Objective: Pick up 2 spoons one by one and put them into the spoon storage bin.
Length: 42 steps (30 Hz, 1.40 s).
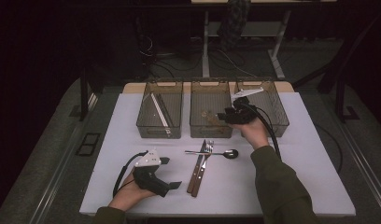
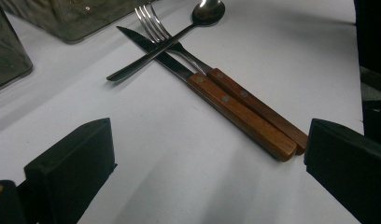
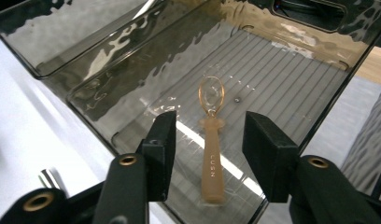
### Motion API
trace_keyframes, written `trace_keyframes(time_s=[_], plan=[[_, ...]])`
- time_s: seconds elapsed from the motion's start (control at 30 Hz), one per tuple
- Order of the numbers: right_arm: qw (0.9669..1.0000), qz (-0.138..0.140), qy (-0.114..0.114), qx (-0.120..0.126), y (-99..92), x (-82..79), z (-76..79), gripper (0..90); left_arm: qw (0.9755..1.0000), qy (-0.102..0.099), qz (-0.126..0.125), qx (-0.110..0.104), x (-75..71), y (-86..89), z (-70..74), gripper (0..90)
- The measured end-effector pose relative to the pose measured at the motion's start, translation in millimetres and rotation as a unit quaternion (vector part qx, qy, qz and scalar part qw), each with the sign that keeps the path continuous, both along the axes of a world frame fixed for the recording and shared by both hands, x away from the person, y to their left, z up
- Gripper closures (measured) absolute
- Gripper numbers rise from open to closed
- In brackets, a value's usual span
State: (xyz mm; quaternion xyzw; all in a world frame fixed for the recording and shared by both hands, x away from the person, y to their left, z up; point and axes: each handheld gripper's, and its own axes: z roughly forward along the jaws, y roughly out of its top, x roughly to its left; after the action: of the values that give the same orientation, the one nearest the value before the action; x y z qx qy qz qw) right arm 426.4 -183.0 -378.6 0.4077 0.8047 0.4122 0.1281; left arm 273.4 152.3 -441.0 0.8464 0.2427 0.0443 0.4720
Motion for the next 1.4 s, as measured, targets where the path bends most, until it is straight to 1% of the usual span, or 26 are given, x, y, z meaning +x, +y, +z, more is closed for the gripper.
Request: trace_keyframes(time_s=[0.07,0.13,0.2,0.33,0.47,0.57,0.7,0.77,0.87,0.97,1.07,1.17,1.23,1.3,1.4], plan=[[1.0,0.001,0.002,0.007,-1.3,-1.6,1.7,49.4,1.0,0.0,0.0,0.0,0.1,0.0,0.0,0.3],[0.9999,0.002,0.0,0.015,-2.7,-4.0,4.1,48.2,1.0,0.0,0.0,0.0,0.1,0.0,0.0,0.3],[0.9997,0.008,0.004,0.024,-4.3,-6.5,6.7,46.5,1.0,-0.001,0.0,0.0,0.2,0.2,0.0,0.3],[0.9993,0.02,0.005,0.031,-7.7,-12.8,13.1,44.5,1.0,0.0,0.001,0.001,0.4,0.3,-0.1,0.3],[0.999,0.028,0.0,0.036,-12.1,-19.9,17.8,42.8,1.0,0.0,0.002,0.002,0.4,0.3,-0.1,0.3],[0.9984,0.037,0.005,0.043,-15.5,-25.2,19.4,42.1,1.0,0.001,0.003,0.001,0.4,0.1,-0.2,0.3],[0.9982,0.045,0.001,0.04,-19.2,-34.8,21.6,41.7,1.0,0.001,0.002,0.002,0.5,0.1,-0.4,0.3],[0.9979,0.052,0.0,0.037,-21.1,-39.8,20.8,39.7,1.0,0.001,0.003,0.002,0.6,0.1,-0.4,0.3],[0.9982,0.055,-0.004,0.025,-24.1,-47.4,17.3,38.9,1.0,0.001,0.003,0.001,0.6,0.1,-0.6,0.3],[0.998,0.057,-0.002,0.026,-29.7,-53.4,11.8,39.5,1.0,0.001,0.003,0.003,0.7,-0.1,-0.7,0.3],[0.9982,0.057,-0.003,0.018,-35.2,-59.5,5.1,39.6,1.0,0.002,0.004,0.003,0.5,-0.2,-0.8,0.3],[0.9983,0.056,0.002,0.017,-40.5,-65.7,-1.3,40.4,1.0,0.001,0.006,0.004,0.7,0.3,-0.8,0.3],[0.998,0.061,0.007,0.016,-43.7,-70.4,-6.4,40.9,1.0,0.001,0.006,0.003,0.7,0.4,-0.8,0.3],[0.9979,0.064,0.008,0.01,-45.9,-76.0,-12.8,41.7,1.0,0.002,0.006,0.004,0.8,0.3,-1.0,0.3],[0.9978,0.064,0.017,0.001,-49.3,-82.1,-23.0,43.5,1.0,0.001,0.005,0.007,0.8,-0.1,-1.0,0.3]])
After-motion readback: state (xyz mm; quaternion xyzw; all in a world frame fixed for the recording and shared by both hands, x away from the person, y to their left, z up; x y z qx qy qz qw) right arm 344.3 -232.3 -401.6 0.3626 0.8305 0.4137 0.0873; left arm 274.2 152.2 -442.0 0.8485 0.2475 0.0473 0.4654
